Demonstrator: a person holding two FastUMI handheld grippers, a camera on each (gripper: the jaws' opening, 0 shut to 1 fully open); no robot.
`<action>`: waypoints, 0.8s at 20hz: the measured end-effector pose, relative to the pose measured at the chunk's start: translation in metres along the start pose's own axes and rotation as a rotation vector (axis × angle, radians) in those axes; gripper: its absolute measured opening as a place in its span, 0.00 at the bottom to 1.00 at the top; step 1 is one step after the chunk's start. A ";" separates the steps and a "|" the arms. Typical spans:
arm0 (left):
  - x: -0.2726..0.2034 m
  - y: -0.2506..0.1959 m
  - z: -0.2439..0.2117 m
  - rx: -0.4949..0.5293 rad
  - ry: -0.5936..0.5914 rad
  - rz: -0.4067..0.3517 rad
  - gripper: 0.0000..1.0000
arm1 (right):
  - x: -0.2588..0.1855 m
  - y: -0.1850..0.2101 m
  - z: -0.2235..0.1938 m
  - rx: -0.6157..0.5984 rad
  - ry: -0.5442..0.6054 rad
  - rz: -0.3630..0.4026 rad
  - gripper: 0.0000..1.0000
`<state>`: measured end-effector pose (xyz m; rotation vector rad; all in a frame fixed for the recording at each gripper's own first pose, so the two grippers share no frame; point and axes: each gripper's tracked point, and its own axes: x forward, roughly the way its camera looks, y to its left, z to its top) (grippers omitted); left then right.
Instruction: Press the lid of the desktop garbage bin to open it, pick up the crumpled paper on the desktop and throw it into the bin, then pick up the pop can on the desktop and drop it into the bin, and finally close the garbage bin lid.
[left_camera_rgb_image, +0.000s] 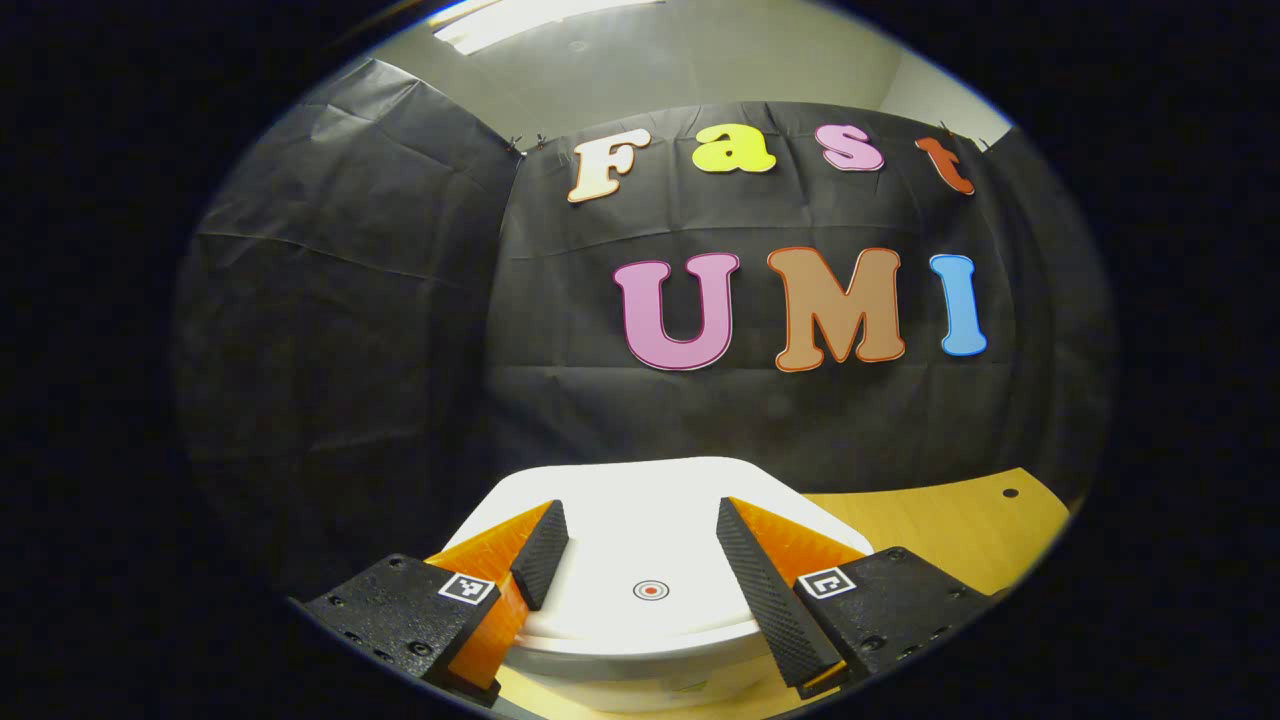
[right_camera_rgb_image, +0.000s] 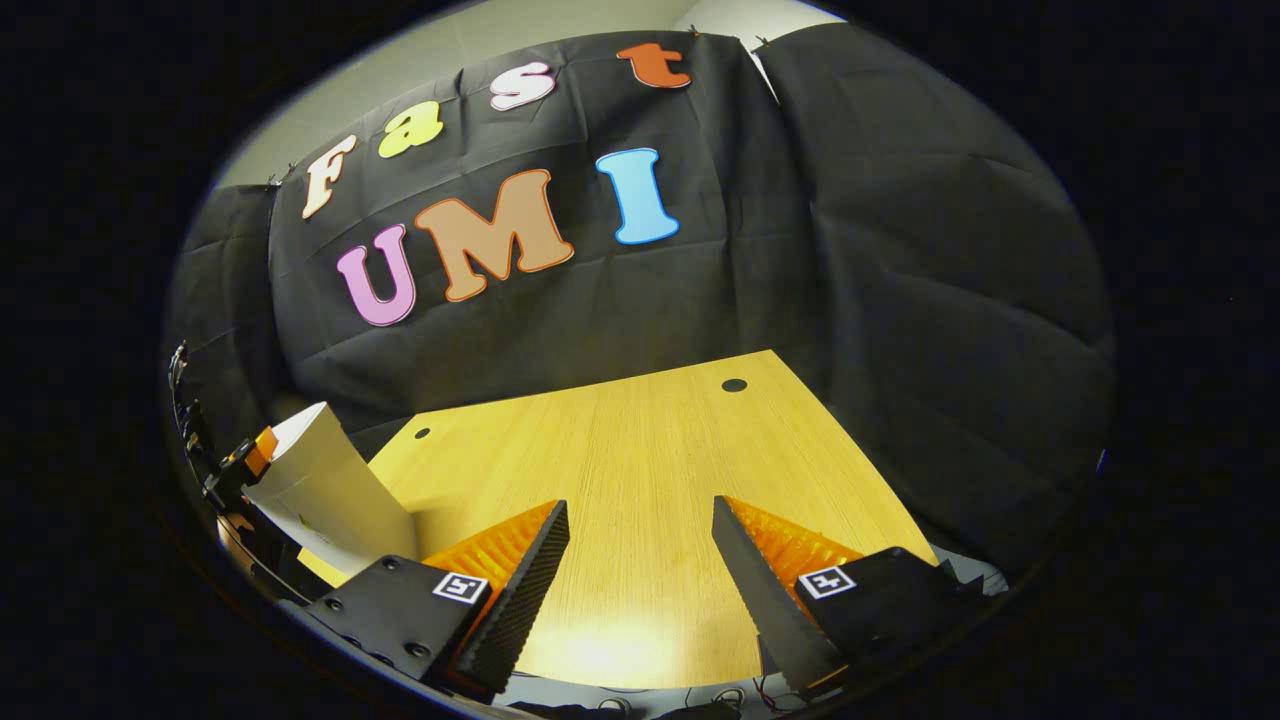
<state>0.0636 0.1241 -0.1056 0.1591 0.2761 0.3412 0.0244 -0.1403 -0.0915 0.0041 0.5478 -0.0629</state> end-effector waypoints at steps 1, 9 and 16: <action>0.000 0.001 -0.002 -0.009 0.001 0.000 0.94 | 0.000 0.002 0.000 -0.003 0.000 0.008 0.96; -0.022 0.003 0.057 -0.048 -0.055 0.007 0.91 | -0.011 0.027 0.022 -0.023 -0.106 0.026 0.96; -0.080 -0.094 0.100 -0.008 -0.125 -0.227 0.92 | -0.019 0.072 0.029 -0.023 -0.178 0.110 0.96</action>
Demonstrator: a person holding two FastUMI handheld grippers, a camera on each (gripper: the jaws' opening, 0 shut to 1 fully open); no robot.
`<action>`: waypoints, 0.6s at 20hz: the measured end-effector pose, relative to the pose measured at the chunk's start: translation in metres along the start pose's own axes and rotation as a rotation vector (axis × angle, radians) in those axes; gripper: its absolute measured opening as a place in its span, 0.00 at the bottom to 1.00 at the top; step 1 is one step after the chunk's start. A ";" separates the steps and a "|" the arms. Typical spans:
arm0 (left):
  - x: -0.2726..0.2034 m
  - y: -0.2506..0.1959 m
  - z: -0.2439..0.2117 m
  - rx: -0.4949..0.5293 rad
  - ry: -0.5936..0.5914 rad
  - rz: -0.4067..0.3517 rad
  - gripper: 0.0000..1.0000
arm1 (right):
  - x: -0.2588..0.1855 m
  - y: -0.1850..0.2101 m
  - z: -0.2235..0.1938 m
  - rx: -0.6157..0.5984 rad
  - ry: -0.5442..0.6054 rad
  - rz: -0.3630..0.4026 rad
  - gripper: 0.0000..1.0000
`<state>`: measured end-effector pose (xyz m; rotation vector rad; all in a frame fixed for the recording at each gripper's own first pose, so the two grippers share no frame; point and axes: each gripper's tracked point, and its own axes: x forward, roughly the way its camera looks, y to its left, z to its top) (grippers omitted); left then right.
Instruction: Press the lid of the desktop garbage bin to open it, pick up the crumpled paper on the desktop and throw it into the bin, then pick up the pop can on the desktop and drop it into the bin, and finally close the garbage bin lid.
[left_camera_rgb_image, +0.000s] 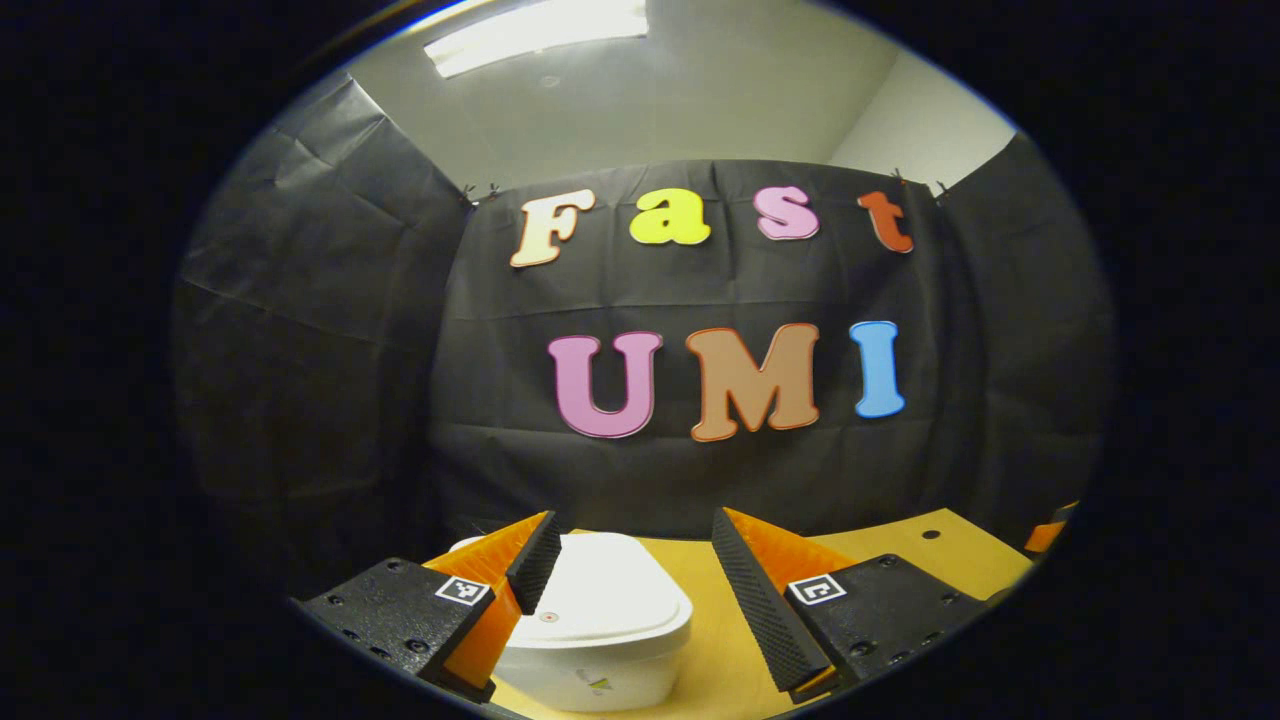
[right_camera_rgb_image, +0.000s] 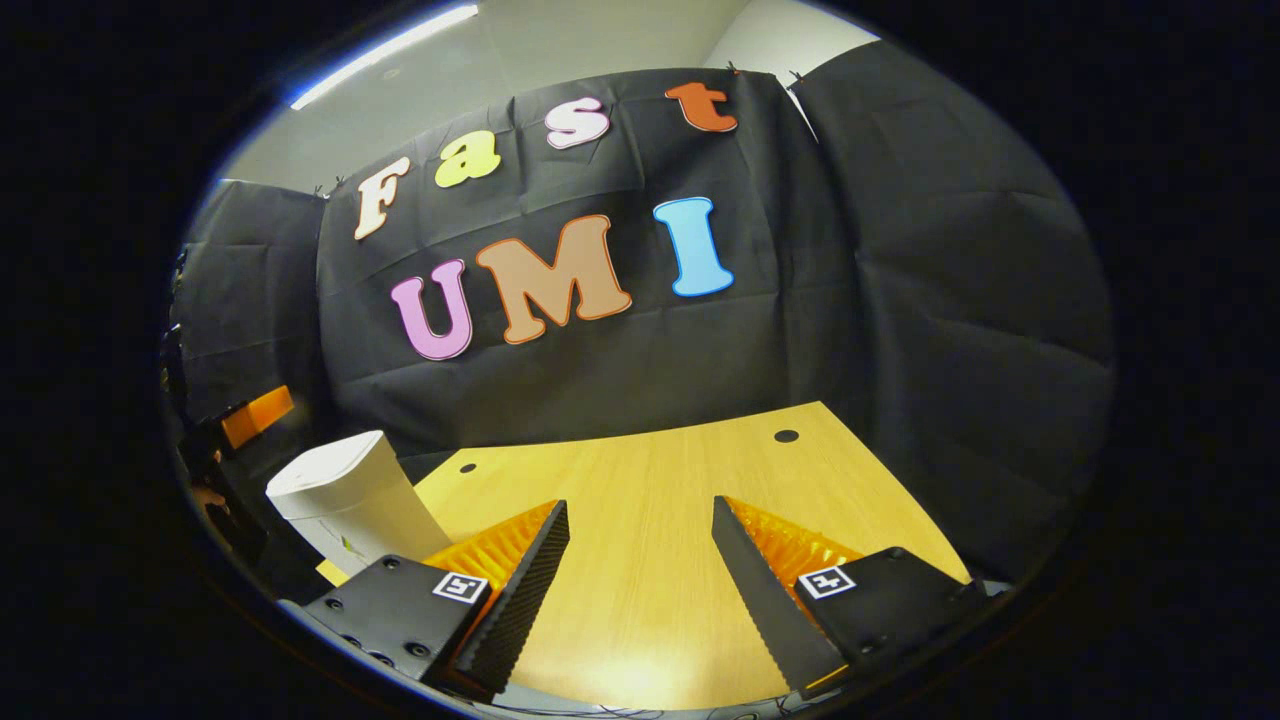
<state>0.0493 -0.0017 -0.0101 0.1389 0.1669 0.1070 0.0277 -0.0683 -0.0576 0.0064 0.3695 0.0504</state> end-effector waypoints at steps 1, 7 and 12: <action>-0.003 -0.014 -0.005 0.001 0.008 -0.028 0.93 | -0.001 0.004 0.001 0.008 -0.012 0.007 0.96; -0.030 -0.046 -0.022 -0.089 0.045 -0.124 0.93 | -0.022 0.019 -0.002 0.036 -0.068 -0.007 0.96; -0.035 -0.035 -0.033 -0.121 0.064 -0.132 0.93 | -0.035 0.032 -0.006 0.020 -0.077 -0.034 0.96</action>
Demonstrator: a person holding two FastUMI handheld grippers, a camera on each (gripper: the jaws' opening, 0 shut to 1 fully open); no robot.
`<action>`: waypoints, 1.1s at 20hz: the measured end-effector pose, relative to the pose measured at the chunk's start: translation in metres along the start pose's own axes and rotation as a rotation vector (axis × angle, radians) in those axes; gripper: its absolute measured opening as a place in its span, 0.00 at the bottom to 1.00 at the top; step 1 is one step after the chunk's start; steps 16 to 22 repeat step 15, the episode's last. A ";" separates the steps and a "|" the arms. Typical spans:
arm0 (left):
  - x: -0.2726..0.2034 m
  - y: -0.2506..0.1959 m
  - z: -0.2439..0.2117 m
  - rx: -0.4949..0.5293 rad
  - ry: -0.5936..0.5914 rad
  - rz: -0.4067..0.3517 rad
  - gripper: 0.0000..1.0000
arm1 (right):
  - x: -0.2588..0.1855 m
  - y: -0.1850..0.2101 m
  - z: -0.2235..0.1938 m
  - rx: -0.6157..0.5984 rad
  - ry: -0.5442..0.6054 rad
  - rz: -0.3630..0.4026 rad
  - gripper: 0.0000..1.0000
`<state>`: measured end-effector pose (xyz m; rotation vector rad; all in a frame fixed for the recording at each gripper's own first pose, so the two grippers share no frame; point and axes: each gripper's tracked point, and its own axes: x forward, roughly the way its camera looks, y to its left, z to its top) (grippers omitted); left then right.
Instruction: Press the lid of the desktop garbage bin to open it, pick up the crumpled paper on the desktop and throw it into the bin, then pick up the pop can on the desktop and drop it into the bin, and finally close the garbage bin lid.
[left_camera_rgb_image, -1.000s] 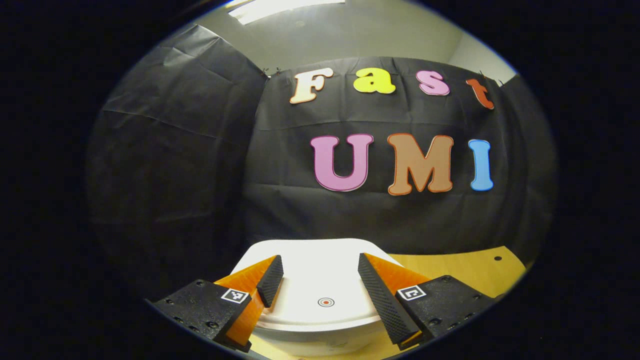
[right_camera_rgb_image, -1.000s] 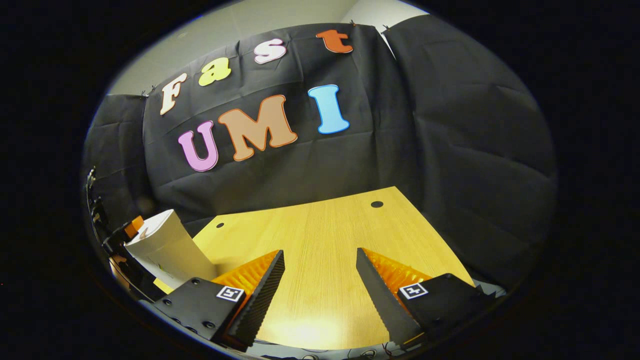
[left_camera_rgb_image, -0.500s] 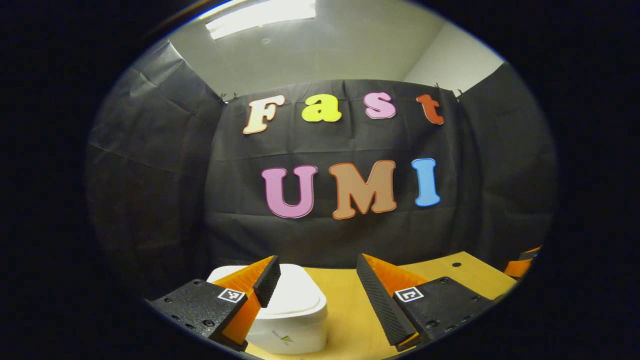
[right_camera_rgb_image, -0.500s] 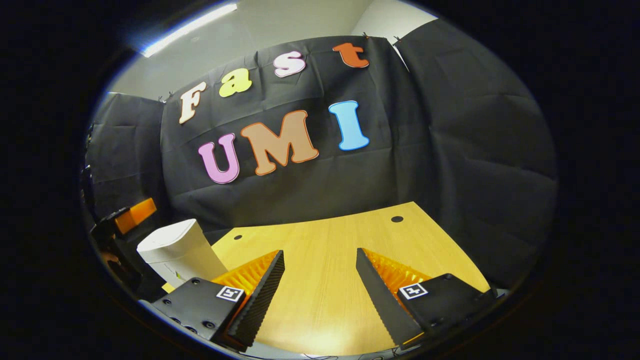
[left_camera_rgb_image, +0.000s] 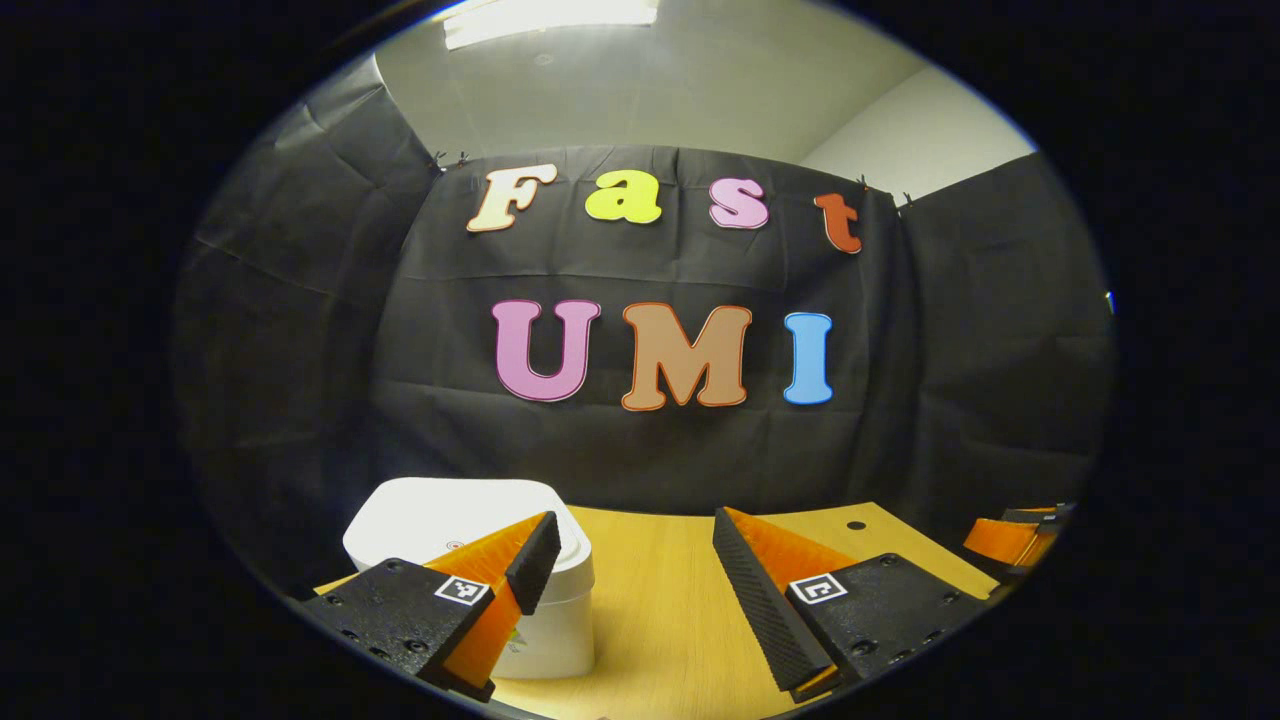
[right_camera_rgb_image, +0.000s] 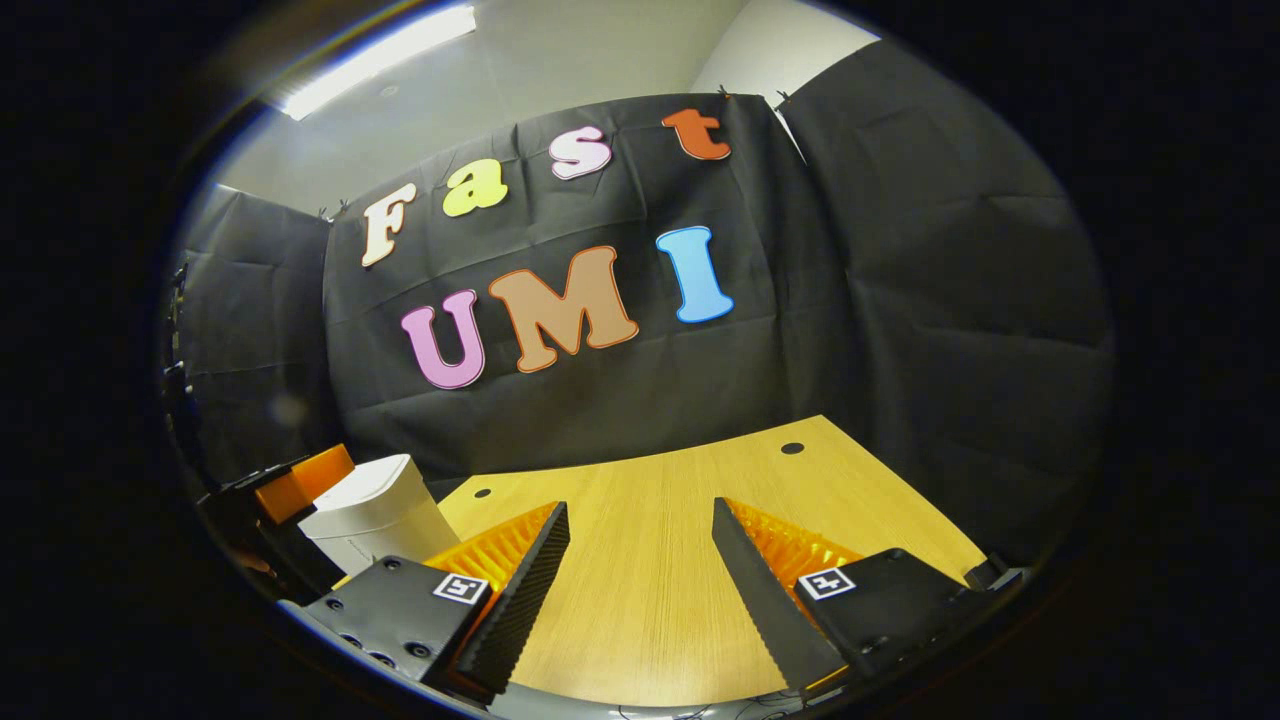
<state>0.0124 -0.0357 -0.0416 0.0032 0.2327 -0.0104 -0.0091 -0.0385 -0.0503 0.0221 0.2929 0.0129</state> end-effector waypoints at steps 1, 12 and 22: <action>0.002 -0.002 -0.003 -0.005 0.009 -0.013 0.93 | -0.003 0.002 0.001 0.008 0.000 -0.001 0.96; 0.007 0.005 -0.002 -0.051 0.016 -0.049 0.93 | -0.011 0.006 0.000 -0.004 0.001 -0.045 0.96; 0.009 0.005 -0.003 -0.052 0.020 -0.057 0.93 | -0.011 0.007 0.000 -0.006 0.000 -0.053 0.96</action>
